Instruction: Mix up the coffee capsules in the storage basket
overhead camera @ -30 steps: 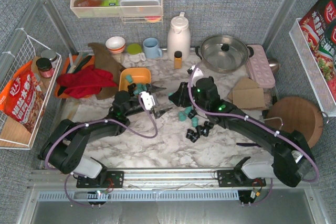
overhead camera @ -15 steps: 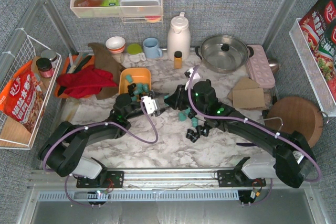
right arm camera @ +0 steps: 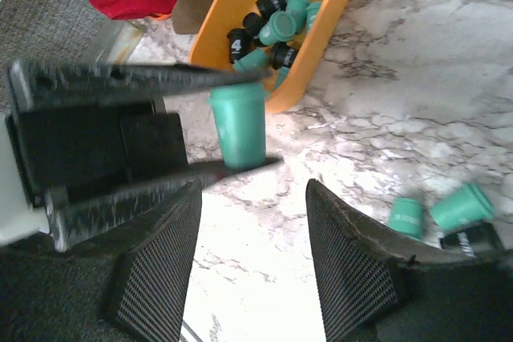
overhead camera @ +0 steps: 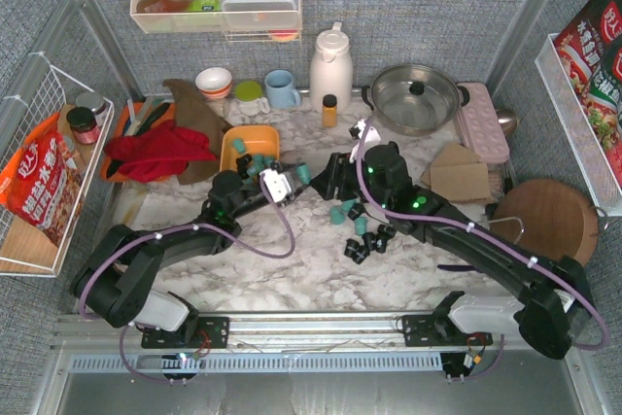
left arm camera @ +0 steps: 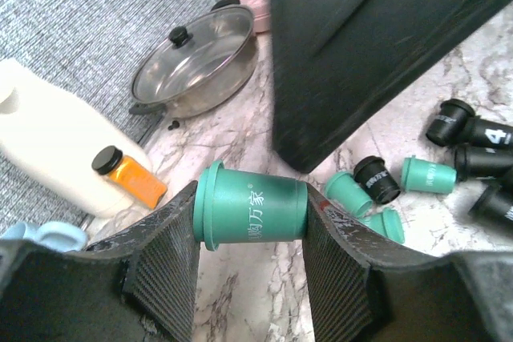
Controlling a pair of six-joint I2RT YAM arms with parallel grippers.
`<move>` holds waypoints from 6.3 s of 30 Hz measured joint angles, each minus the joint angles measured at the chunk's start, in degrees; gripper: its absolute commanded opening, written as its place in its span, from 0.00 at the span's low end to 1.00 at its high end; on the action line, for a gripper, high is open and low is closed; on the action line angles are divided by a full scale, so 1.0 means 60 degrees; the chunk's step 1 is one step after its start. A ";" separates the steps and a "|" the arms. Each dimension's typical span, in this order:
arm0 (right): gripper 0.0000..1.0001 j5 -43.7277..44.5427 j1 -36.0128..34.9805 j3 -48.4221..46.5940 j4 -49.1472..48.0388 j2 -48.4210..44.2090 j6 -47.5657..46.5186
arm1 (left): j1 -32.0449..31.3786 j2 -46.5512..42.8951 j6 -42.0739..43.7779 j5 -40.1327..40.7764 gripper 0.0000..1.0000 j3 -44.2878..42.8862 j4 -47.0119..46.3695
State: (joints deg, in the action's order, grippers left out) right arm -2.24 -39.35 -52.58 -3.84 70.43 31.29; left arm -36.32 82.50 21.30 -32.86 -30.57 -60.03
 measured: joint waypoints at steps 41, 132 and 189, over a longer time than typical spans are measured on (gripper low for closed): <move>0.52 0.2044 -0.0015 -0.2565 0.3719 0.5176 -0.3861 | 0.2932 0.1056 -0.4597 0.4470 0.99 -0.5220 0.6626; 0.56 0.1942 -0.0805 0.0164 0.1268 -0.1279 -0.1249 | -0.0594 -0.0481 0.0288 0.1588 0.38 0.0492 0.0178; 0.51 0.3432 0.0335 0.0463 0.1446 0.3177 -0.1767 | 0.3566 0.1122 -0.6277 0.5231 0.99 -0.4382 0.6415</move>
State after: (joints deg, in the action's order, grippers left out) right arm 18.35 -37.34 -49.80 4.84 89.49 20.69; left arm -14.92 89.23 -16.36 -1.48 -56.86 -21.54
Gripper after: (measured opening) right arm 0.532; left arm 0.992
